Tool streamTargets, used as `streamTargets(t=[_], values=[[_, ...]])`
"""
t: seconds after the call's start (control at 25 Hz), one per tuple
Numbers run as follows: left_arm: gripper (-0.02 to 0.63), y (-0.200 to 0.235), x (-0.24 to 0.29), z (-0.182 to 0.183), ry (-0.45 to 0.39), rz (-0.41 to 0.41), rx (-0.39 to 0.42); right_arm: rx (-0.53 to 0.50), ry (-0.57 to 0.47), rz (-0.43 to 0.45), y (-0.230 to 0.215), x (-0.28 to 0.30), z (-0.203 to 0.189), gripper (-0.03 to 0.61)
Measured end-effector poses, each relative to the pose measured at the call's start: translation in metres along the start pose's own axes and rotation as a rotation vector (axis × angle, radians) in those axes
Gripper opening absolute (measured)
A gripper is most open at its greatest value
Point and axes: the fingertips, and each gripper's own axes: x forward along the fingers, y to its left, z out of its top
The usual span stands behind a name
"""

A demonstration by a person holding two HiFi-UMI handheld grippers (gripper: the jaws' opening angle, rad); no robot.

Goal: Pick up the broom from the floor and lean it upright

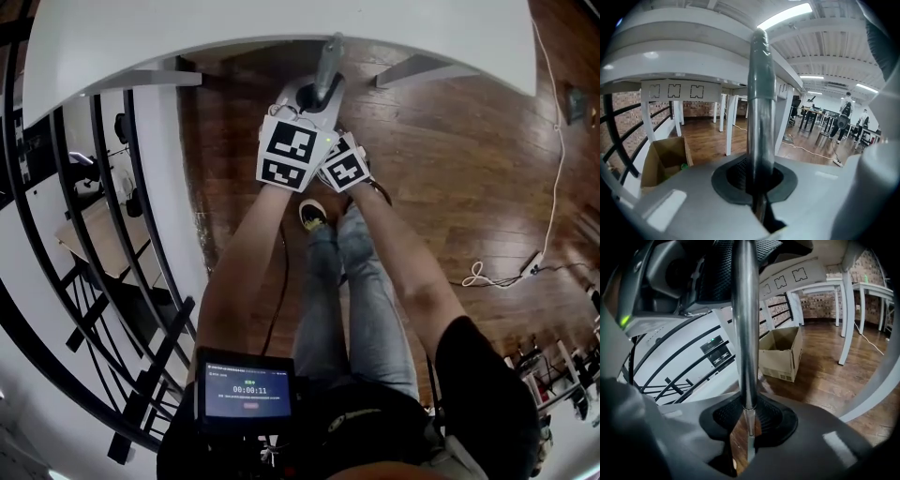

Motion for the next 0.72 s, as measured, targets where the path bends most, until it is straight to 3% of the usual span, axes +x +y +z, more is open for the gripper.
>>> streamTargets(t=[0.48,0.6,0.72], values=[[0.030,0.007,0.009,-0.007,-0.013,0.017,-0.016,0.035,0.041,-0.040,-0.022,0.001,-0.013,0.094],[0.093,0.002,0.012,-0.006,-0.015,-0.004,-0.016,0.037,0.020,-0.032,-0.022,-0.001,-0.008,0.099],[0.207,-0.001,0.011,-0.003,-0.027,-0.031,-0.022,0.036,-0.001,-0.018,-0.022,-0.005,-0.002,0.132]])
